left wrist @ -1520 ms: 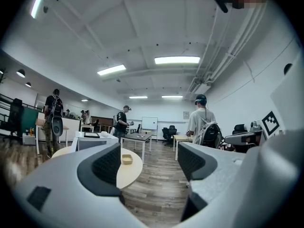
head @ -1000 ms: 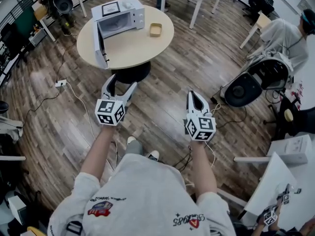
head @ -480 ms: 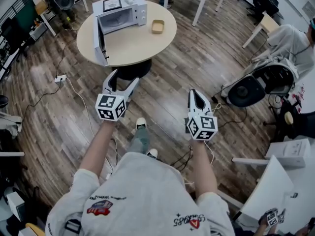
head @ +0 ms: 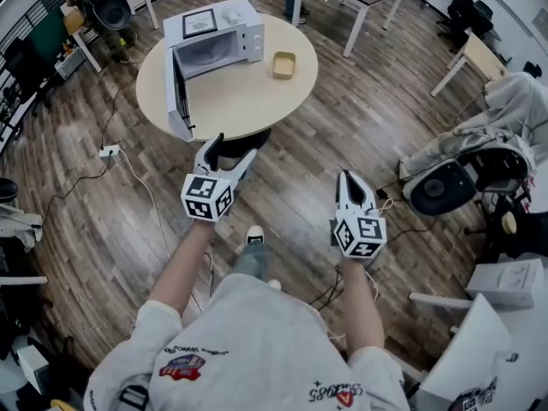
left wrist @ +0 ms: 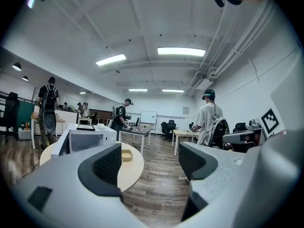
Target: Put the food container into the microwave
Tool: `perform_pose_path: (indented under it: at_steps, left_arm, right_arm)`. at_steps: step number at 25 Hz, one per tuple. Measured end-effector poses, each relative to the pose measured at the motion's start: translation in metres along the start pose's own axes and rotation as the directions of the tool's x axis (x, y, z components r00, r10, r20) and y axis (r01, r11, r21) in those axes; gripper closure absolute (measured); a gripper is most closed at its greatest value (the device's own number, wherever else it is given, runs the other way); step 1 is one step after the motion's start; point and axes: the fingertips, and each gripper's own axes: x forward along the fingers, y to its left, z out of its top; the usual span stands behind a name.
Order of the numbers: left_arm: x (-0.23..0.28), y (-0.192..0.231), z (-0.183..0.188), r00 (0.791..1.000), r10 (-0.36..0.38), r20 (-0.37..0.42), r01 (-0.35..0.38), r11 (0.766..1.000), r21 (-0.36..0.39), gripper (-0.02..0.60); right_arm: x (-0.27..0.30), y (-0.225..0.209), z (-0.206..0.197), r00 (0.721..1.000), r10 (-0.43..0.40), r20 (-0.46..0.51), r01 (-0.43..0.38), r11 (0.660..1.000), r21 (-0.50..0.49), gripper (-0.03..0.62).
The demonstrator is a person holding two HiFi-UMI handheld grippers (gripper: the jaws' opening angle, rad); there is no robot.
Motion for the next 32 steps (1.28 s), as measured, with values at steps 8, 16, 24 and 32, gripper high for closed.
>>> perform_pose_path:
  at_steps: [8,16,24,32]
  left_arm:
    - [0.091,0.065,0.017,0.999,-0.038,-0.011,0.038,0.999,-0.013,0.212]
    - [0.154,0.118,0.039,0.997,-0.077,-0.003,0.077,0.997,0.000,0.212]
    - [0.182,0.167,0.043,0.998,-0.052,-0.018,0.052,0.998,-0.028,0.212]
    - [0.222,0.209,0.040,0.999,0.009,-0.034,-0.009,1.000,-0.007,0.212]
  right_arm:
    - [0.116,-0.011,0.025,1.000,0.001,-0.016,-0.002,1.000,-0.005,0.591]
    - [0.198,-0.003,0.057,1.000,0.005,0.016,-0.004,0.999,-0.033,0.591]
    - [0.267,-0.015,0.071,1.000,0.015,-0.009,-0.015,1.000,-0.019,0.591]
    - [0.346,-0.019,0.062,0.996,0.092,-0.006,-0.092,0.996,0.010,0.591]
